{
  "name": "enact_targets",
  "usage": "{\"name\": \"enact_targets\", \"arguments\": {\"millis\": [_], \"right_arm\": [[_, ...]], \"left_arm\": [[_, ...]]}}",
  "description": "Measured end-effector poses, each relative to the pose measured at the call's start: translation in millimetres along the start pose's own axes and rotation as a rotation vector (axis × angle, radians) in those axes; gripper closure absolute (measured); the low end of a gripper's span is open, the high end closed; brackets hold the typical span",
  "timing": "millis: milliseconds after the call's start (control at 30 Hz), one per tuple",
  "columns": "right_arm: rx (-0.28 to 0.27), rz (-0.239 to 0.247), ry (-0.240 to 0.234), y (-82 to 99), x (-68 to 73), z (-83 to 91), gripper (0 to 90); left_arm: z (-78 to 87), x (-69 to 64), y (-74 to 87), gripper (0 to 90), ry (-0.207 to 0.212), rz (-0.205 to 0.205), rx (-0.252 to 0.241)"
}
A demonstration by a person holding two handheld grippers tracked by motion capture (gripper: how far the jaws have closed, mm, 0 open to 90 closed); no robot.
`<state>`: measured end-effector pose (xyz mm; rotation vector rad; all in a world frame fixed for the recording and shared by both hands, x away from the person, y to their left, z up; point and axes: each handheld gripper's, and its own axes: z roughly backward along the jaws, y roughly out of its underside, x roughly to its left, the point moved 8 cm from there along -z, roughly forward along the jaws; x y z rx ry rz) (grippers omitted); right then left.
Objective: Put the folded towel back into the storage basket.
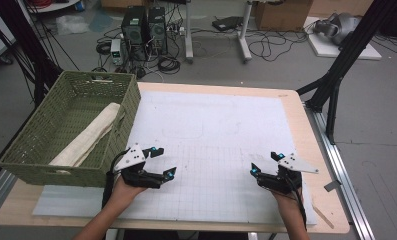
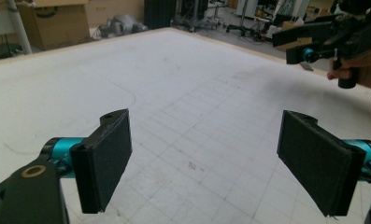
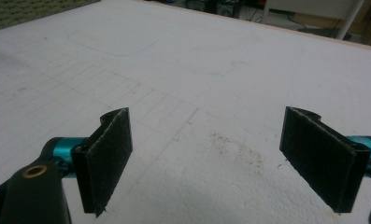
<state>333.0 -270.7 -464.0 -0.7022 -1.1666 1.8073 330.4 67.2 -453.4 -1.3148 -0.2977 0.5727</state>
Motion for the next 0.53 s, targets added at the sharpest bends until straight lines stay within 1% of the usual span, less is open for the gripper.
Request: {"name": "enact_targets", "arguments": {"millis": [33,67,133,200,400,533], "right_arm": [[-0.001,-0.008,0.0,0.7,-0.6,-0.2,15.8],[0.004,-0.008,0.002,1.8,-1.2,-0.2,15.7],[0.011,-0.001,0.009,3.3,-2.5,-0.3,15.8],[0.012,-0.004,0.009,4.2,-3.9,0.2,15.8],[0.014,-0.019,0.012,4.4,-6.2,0.3,15.8],[0.013,-0.014,0.008,3.5,-5.4,-0.4,15.8]], "left_arm": [[-0.2,1.5,1.7,18.3,-0.004,0.004,0.004],[-0.5,2.1,2.8,18.3,-0.005,0.012,0.005],[-1.0,4.7,5.1,18.3,-0.015,0.016,0.011],[-1.4,5.9,6.7,18.3,-0.021,0.019,0.016],[-0.8,6.4,9.4,18.4,-0.023,0.031,0.024],[0.2,7.7,9.8,18.3,-0.03,0.031,0.028]]}}
